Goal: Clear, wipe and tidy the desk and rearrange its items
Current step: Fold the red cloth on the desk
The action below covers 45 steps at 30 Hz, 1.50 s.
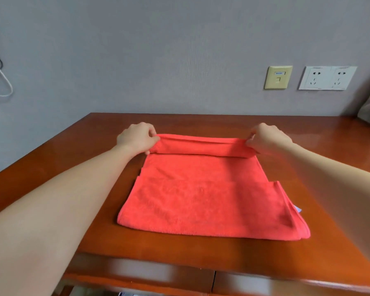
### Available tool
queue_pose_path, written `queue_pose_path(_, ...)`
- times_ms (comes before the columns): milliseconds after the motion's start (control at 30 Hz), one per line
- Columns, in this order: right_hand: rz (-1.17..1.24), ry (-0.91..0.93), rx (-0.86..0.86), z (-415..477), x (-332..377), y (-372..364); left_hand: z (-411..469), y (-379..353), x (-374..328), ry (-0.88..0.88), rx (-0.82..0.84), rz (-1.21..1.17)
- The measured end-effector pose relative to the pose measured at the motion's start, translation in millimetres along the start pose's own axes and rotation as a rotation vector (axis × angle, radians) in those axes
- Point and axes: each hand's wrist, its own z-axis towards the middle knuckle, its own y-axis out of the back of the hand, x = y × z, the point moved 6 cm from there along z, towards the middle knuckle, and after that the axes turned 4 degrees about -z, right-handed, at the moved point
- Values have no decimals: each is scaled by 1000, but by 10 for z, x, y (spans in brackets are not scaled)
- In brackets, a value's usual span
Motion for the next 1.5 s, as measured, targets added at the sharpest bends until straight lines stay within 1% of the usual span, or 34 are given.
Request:
queue_pose_path(100, 88, -62, -58, 326, 82, 49, 382, -28, -84, 9, -68, -106)
queue_pose_path(233, 296, -116, -104, 769, 55, -88, 878, -260, -76, 36, -83, -324)
queue_pose_path(300, 367, -143, -145, 944, 0, -136, 1068, -332, -93, 34, -98, -382)
queue_pose_path(367, 388, -149, -136, 1047, -9, -190, 1196, -450, -157, 12, -44, -388)
queue_pose_path(433, 412, -126, -76, 1113, 44, -276, 1240, -606, -253, -19, 75, -422)
queue_pose_path(500, 435, -87, -13, 1142, 96, -376, 1257, -754, -295, -49, 160, -452)
queue_pose_path(600, 375, -61, 59, 1185, 95, -537, 1272, -887, -254, -49, 182, -413)
queue_pose_path(667, 318, -61, 68, 1211, 68, -591, 1269, -931, -196, -34, 180, -412)
queue_pose_path(767, 312, -56, 75, 1234, 25, -622, 1254, -951, -147, -17, 196, -440)
queue_pose_path(867, 317, -36, 42, 1219, 9, -604, 1273, -865, -144, -37, 108, -357)
queue_pose_path(933, 309, -13, -29, 1213, 19, -542, 1253, -800, -171, -61, 39, -289)
queue_pose_path(967, 303, -9, -66, 1205, 29, -489, 1231, -789, -186, -74, 35, -267)
queue_pose_path(1033, 280, -6, -69, 1186, 71, -427, 1161, -803, -197, -95, 90, -229)
queue_pose_path(1133, 196, 62, 35, 1043, 215, -401, 957, -759, -225, -128, 172, -171)
queue_pose_path(1267, 107, 176, 119, 584, 330, -373, 540, -638, -247, -147, 239, -94)
queue_pose_path(1400, 79, 162, 185, 66, 165, -293, 45, -478, -169, -118, 283, 0)
queue_pose_path(1500, 35, 146, 191, -271, 41, -228, -321, -382, -121, -106, 302, 50)
